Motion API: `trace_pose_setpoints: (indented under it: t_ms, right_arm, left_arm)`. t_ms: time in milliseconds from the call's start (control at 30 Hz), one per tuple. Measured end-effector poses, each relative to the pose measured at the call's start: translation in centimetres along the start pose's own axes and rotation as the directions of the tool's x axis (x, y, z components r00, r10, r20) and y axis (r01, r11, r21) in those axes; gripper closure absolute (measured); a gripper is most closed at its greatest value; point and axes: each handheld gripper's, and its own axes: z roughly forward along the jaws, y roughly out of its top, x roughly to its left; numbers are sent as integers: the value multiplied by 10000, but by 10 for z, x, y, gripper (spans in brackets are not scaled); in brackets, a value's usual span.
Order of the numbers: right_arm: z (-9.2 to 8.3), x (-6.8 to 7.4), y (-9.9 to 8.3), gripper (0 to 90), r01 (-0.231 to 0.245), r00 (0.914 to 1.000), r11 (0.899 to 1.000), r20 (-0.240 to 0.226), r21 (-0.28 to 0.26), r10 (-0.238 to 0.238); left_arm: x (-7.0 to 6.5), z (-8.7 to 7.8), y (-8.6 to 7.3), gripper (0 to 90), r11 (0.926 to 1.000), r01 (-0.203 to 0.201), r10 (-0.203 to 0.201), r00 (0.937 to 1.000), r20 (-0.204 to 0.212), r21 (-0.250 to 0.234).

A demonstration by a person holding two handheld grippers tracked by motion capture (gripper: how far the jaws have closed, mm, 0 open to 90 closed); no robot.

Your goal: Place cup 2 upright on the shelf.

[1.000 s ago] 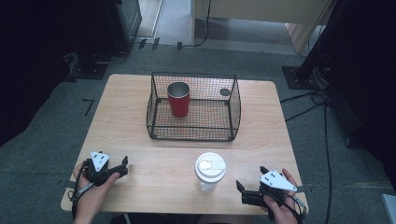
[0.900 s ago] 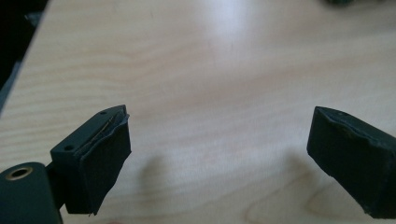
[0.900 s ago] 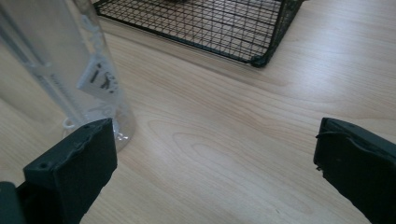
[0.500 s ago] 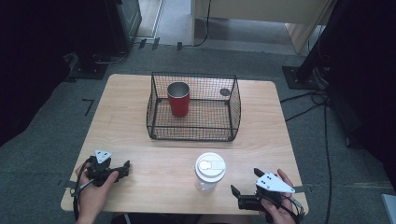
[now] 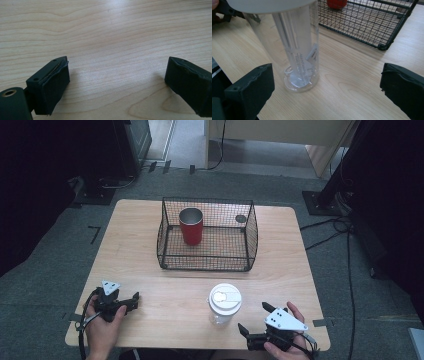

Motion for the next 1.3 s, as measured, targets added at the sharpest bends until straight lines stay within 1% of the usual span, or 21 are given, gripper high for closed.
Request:
trace_pose_setpoints:
  t_ms: [67,167,267,367,433,500,633,667,733,800,867,967,1033,1133,1200,1300]
  right_arm:
    - [2,3,1,0,-35,10000,10000,-41,71,35]
    - [5,9,1,0,88,9999,9998,49,167,-89]
    - [9,14,2,0,-2,10000,9999,-43,161,2]
    - [12,19,3,0,60,9999,9999,-144,111,-59]
    - [14,22,3,0,-39,9998,10000,-201,46,40]
    - [16,25,3,0,-93,9998,10000,-156,11,93]
    - [21,31,4,0,-28,9999,10000,-153,-75,27]
    - [22,32,3,0,-49,9999,9999,-95,-131,48]
    - [26,35,1,0,74,9999,9990,141,-438,-67]
    - [30,38,1,0,207,9997,9982,136,-562,-200]
    - [33,40,1,0,235,9997,9978,82,-626,-230]
    - [38,40,1,0,293,9994,9965,197,-782,-278]
    - [39,41,1,23,333,9992,9956,229,-872,-314]
    - [42,41,2,69,405,9988,9916,321,-1225,-368]
    - [43,40,3,77,305,9994,9911,225,-1295,-278]
    - [44,40,4,106,453,9990,9880,103,-1479,-443]
  left_arm:
    - [0,0,0,64,10000,2,-2,10000,0,-1]
    - [0,0,0,64,10000,3,-3,10000,1,-2]
    - [0,0,0,64,10000,4,-4,10000,0,-3]
    - [0,0,0,64,10000,10,-10,10000,1,-7]
    - [0,0,0,64,10000,5,-5,10000,1,-2]
    - [0,0,0,64,10000,4,-4,10000,1,-2]
    - [0,0,0,64,10000,3,-3,10000,0,-1]
    - [0,0,0,64,10000,6,-6,10000,1,-3]
    - [0,0,0,64,10000,4,-4,10000,1,-2]
    - [0,0,0,64,10000,3,-3,10000,0,-1]
    - [0,0,0,64,10000,5,-5,10000,2,-3]
    - [0,0,0,64,10000,4,-4,10000,0,-2]
    - [0,0,0,64,10000,5,-5,10000,1,-3]
    - [0,0,0,64,10000,5,-5,10000,0,-2]
    - [0,0,0,64,10000,5,-5,10000,1,-2]
    - [0,0,0,64,10000,3,-3,10000,2,-1]
